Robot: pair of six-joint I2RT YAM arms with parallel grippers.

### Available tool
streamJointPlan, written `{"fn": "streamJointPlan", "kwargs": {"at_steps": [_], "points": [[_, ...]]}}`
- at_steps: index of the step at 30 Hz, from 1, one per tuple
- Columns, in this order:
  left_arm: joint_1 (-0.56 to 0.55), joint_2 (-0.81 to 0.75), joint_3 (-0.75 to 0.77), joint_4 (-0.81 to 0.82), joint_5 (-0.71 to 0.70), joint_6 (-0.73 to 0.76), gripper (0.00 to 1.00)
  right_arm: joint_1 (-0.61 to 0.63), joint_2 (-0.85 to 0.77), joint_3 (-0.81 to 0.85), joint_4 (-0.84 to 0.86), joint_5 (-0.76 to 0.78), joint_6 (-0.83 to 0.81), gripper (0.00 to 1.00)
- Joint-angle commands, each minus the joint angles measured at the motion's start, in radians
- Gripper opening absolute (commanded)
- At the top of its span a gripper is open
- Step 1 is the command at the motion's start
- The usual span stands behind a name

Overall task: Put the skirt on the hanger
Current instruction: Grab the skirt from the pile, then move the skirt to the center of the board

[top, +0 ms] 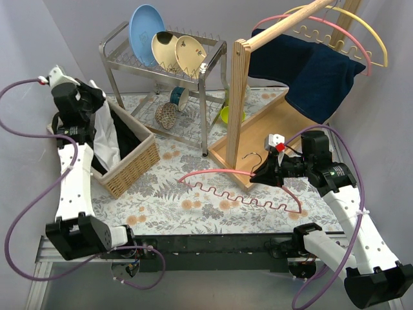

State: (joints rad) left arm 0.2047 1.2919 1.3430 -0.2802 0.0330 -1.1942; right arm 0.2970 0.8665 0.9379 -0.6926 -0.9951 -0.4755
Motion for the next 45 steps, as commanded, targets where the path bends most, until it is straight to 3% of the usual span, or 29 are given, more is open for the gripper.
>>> {"fn": "streamJointPlan", "kwargs": {"at_steps": [1,7,15,22,27,30,36,41,45], "points": [[0.002,-0.098,0.09,-0.013,0.031,-0.025,0.0,-0.009,0.0,0.047,0.007,-0.024,-0.018,0.01],[0.002,-0.167,0.223,0.025,0.215,-0.07,0.0,-0.01,-0.004,0.09,-0.015,0.004,-0.028,0.01],[0.001,-0.109,0.502,0.036,0.183,-0.07,0.0,-0.018,-0.012,0.118,-0.022,0.007,-0.023,0.01],[0.001,-0.141,0.484,0.219,0.477,-0.279,0.0,-0.025,-0.03,0.208,-0.058,0.122,-0.034,0.01],[0.001,-0.187,0.484,0.274,0.568,-0.395,0.0,-0.027,-0.031,0.314,-0.064,0.219,-0.025,0.01],[-0.025,-0.249,0.4,0.337,0.611,-0.472,0.0,-0.032,-0.035,0.369,-0.074,0.361,-0.023,0.01],[-0.128,-0.376,0.09,0.407,0.702,-0.613,0.0,-0.039,-0.06,0.456,-0.11,0.57,-0.011,0.01],[-0.189,-0.465,-0.158,0.356,0.74,-0.62,0.0,-0.044,-0.083,0.463,-0.111,0.638,-0.006,0.01],[-0.332,-0.517,-0.351,0.335,0.751,-0.631,0.0,-0.047,-0.092,0.434,-0.101,0.595,0.0,0.01]]}}
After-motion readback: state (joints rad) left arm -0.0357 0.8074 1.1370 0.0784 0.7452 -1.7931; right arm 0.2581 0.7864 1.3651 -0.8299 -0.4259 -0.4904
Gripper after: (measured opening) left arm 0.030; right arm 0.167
